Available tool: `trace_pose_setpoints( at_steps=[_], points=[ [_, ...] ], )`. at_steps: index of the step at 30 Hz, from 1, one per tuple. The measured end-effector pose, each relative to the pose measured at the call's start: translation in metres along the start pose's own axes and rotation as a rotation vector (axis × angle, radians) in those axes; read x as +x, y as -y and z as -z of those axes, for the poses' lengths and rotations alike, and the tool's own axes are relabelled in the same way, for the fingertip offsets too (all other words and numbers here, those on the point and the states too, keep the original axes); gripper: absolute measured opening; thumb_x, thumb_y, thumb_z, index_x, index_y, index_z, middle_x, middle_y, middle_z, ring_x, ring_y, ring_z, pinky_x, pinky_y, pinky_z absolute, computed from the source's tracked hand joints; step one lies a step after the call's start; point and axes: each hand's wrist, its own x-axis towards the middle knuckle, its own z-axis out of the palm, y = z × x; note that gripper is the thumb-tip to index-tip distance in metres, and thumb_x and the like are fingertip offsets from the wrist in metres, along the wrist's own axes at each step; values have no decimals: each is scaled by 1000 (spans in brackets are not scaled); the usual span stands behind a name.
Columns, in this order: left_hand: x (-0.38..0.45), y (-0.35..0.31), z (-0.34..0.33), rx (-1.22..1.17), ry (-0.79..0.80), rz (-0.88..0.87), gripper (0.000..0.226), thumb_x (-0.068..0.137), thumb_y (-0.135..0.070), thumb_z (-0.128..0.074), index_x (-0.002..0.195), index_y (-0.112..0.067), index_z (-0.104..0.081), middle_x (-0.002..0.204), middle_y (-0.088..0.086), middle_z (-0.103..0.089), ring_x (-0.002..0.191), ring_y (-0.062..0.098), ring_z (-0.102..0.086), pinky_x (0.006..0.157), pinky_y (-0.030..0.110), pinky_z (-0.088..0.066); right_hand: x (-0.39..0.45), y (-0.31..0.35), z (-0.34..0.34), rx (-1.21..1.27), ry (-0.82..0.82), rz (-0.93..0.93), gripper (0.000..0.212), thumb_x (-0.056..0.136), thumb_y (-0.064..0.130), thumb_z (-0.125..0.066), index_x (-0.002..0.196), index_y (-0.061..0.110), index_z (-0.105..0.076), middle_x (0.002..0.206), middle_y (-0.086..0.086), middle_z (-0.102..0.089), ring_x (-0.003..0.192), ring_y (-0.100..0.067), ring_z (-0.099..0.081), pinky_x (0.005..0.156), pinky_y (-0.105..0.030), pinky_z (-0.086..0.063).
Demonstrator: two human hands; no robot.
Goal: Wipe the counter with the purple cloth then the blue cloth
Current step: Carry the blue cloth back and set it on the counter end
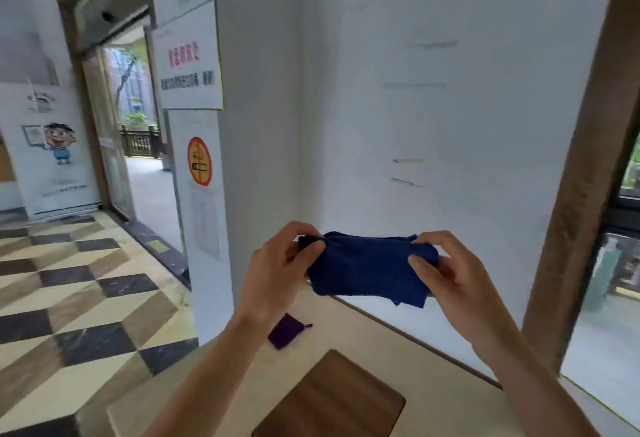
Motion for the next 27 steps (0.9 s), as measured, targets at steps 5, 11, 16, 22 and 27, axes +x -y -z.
trace_pose_setpoints(
  at_steps=[5, 11, 16, 22, 27],
  points=[
    [11, 41, 106, 95, -63, -11, 27, 98, -23, -59, 88, -47, -61, 87, -18, -75, 82, 5, -73, 74, 26, -64, 25, 21, -111, 87, 92, -15, 13, 100, 28, -59, 99, 41, -60, 87, -26, -70, 85, -50, -64, 80, -65, -54],
    [30, 105, 231, 181, -80, 16, 25, 100, -28, -57, 88, -50, -58, 81, -40, -69, 84, -10, -68, 63, 7, -55, 47, 29, -249, 173, 145, -69, 13, 99, 25, -62, 100, 38, -63, 84, -7, -79, 81, -28, -76, 83, -55, -60],
    [52, 167, 289, 80, -46, 96, 21, 98, -22, -61, 91, -42, -65, 90, -18, -77, 86, 5, -73, 67, 19, -62, 60, 21, -334, 228, 80, -140, 13, 97, 25, -65, 104, 35, -66, 86, -5, -78, 85, -29, -76, 80, -50, -65],
    [86, 238, 308, -24, 44, 186, 32, 96, -17, -63, 86, -46, -67, 92, -17, -75, 91, 5, -73, 75, 27, -63, 76, -13, -389, 237, 33, -226, 18, 94, 23, -70, 108, 33, -69, 96, -1, -79, 93, -21, -76, 82, -43, -64],
    [110, 302, 297, -115, 129, 285, 26, 95, -12, -62, 89, -36, -68, 97, -10, -75, 98, 12, -70, 78, 28, -59, 92, -58, -425, 298, -18, -339, 15, 93, 16, -70, 100, 29, -71, 96, 3, -78, 91, -15, -75, 67, -22, -59]
  ],
)
